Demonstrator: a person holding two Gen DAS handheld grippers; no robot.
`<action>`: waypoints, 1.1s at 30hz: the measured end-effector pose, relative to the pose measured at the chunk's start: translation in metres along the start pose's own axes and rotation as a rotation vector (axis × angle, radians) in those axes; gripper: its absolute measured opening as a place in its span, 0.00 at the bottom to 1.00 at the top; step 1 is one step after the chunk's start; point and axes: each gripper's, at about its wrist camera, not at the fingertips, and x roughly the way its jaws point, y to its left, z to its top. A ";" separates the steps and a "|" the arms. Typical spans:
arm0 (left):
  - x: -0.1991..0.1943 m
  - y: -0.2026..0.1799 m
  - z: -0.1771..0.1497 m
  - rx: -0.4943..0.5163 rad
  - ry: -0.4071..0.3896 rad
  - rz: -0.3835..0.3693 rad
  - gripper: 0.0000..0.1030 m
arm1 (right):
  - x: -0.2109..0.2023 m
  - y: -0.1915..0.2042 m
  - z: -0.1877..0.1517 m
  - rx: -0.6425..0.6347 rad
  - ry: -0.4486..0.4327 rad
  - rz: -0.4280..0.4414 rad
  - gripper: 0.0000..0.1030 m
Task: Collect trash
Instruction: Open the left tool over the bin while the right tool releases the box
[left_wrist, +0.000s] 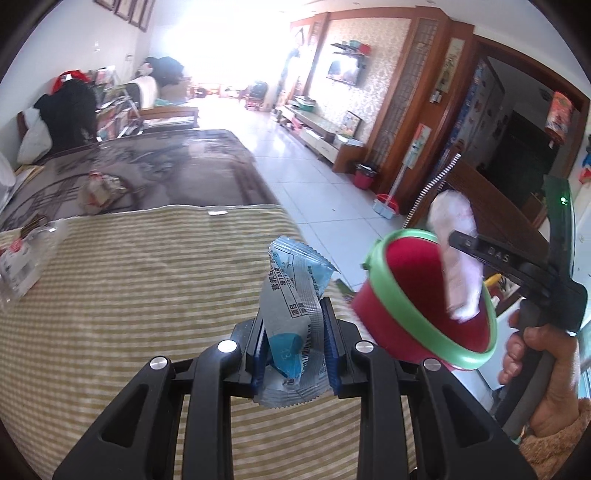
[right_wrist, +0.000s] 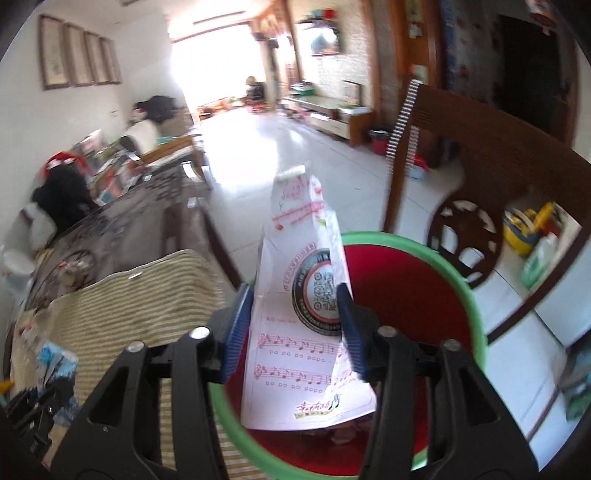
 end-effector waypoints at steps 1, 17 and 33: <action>0.003 -0.005 0.002 0.007 0.003 -0.014 0.23 | -0.004 -0.003 0.001 0.022 -0.023 -0.012 0.88; 0.041 -0.104 0.020 0.140 0.053 -0.255 0.23 | -0.047 -0.068 0.008 0.325 -0.310 -0.231 0.95; 0.051 -0.127 0.026 0.207 0.048 -0.263 0.55 | -0.048 -0.076 0.008 0.379 -0.350 -0.262 0.95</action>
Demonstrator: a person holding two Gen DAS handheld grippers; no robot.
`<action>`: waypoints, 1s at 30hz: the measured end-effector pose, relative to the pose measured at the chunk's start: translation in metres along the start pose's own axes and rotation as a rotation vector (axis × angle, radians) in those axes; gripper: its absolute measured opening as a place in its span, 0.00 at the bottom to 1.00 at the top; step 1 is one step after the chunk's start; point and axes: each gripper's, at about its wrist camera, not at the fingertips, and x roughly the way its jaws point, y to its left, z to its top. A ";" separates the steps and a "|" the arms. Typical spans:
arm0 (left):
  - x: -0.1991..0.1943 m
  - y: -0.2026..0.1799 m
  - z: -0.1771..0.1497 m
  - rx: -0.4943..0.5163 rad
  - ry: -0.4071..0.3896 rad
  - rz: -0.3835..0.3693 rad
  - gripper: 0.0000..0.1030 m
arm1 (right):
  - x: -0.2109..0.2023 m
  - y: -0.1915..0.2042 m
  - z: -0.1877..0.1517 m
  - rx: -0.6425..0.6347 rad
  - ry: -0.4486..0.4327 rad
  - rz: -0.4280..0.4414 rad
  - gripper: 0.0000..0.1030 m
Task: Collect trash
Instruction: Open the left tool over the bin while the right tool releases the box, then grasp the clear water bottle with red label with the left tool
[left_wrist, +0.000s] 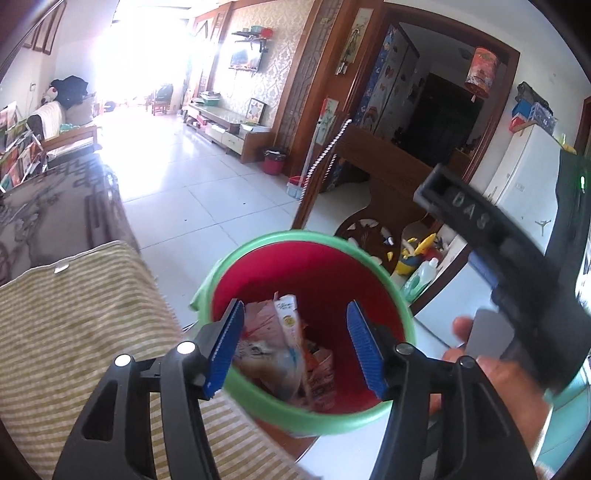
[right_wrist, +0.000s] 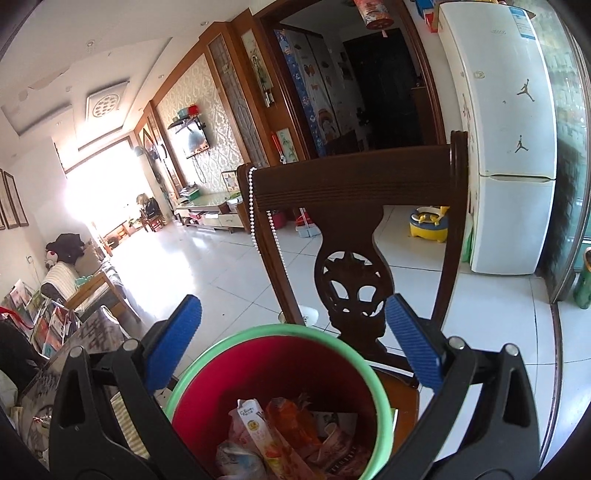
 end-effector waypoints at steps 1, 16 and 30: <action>-0.003 0.005 -0.004 -0.005 0.002 0.007 0.57 | -0.002 0.003 0.000 -0.009 -0.003 0.009 0.95; -0.127 0.222 -0.084 -0.191 0.010 0.476 0.62 | -0.014 0.094 -0.030 -0.274 0.087 0.198 0.95; -0.153 0.406 -0.053 -0.187 0.293 0.726 0.63 | -0.035 0.186 -0.079 -0.475 0.163 0.359 0.95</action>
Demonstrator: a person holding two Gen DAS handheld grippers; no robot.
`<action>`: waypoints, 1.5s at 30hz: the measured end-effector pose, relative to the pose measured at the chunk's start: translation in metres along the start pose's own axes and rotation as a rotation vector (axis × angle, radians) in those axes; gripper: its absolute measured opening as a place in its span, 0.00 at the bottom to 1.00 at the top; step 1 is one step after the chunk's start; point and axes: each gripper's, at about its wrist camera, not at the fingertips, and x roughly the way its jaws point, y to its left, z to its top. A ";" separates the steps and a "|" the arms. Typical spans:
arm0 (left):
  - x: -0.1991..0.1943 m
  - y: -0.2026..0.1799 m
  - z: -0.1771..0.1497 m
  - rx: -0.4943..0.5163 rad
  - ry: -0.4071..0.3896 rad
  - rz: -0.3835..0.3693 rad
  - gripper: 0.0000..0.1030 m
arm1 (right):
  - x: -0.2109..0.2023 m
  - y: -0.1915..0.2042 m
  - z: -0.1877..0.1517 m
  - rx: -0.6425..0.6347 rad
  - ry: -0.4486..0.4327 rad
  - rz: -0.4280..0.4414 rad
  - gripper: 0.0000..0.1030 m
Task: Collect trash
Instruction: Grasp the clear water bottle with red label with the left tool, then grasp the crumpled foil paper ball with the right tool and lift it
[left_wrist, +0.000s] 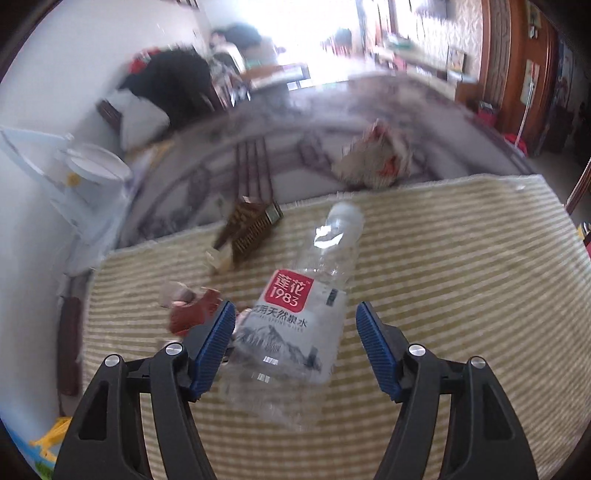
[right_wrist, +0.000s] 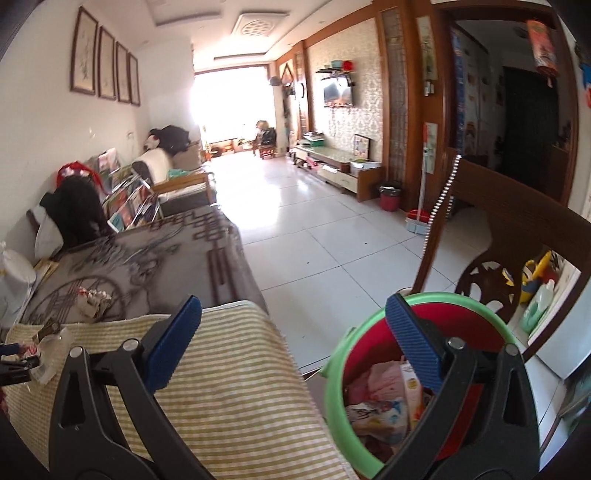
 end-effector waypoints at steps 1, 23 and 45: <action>0.007 -0.001 0.002 0.000 0.021 -0.010 0.63 | 0.001 0.002 0.000 -0.002 0.003 0.001 0.95; -0.028 0.034 -0.128 -0.407 -0.032 -0.235 0.51 | 0.014 0.112 -0.032 -0.205 0.124 0.152 0.95; -0.026 0.041 -0.125 -0.487 -0.050 -0.448 0.45 | 0.107 0.280 -0.043 -0.296 0.280 0.314 0.95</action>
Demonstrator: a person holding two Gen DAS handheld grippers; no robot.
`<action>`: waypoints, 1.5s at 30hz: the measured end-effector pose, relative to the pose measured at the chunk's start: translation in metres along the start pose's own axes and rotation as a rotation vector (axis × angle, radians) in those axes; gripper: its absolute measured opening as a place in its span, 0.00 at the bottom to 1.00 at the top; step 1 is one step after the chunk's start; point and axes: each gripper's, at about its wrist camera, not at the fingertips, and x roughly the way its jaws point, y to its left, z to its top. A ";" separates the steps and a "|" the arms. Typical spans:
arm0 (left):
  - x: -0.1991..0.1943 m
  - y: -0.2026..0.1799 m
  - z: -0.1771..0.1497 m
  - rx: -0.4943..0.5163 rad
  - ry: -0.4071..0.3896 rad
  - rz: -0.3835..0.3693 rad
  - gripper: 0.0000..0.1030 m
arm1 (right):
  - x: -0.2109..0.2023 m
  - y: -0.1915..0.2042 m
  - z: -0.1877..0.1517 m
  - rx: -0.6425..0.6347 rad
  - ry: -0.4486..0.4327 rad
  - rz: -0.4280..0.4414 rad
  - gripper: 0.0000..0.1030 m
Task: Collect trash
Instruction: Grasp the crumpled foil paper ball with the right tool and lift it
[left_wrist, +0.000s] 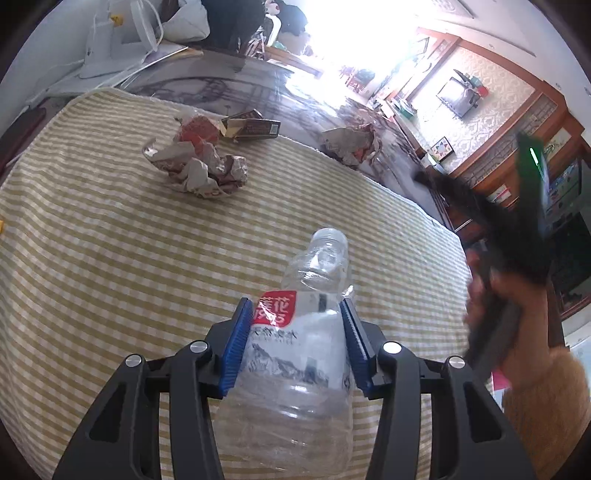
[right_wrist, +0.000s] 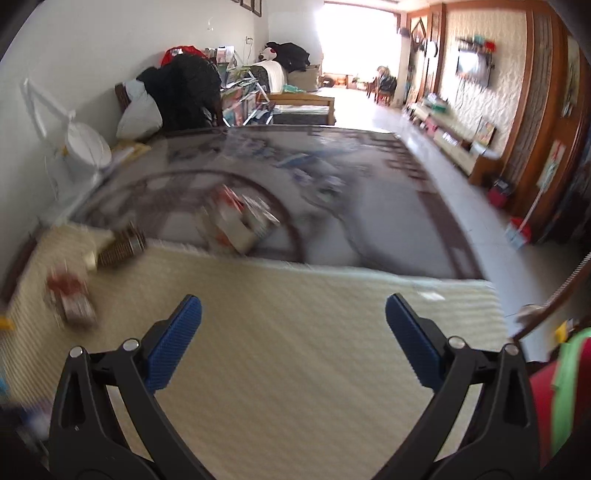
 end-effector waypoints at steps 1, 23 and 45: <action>0.001 0.001 0.001 -0.006 0.006 -0.005 0.47 | 0.008 0.006 0.009 0.007 0.002 0.003 0.95; 0.033 -0.030 0.002 0.076 0.088 -0.099 0.64 | 0.083 0.021 0.043 0.112 0.167 0.063 0.43; 0.049 -0.067 -0.031 0.151 0.091 -0.064 0.51 | -0.123 -0.007 -0.090 -0.255 0.005 0.094 0.42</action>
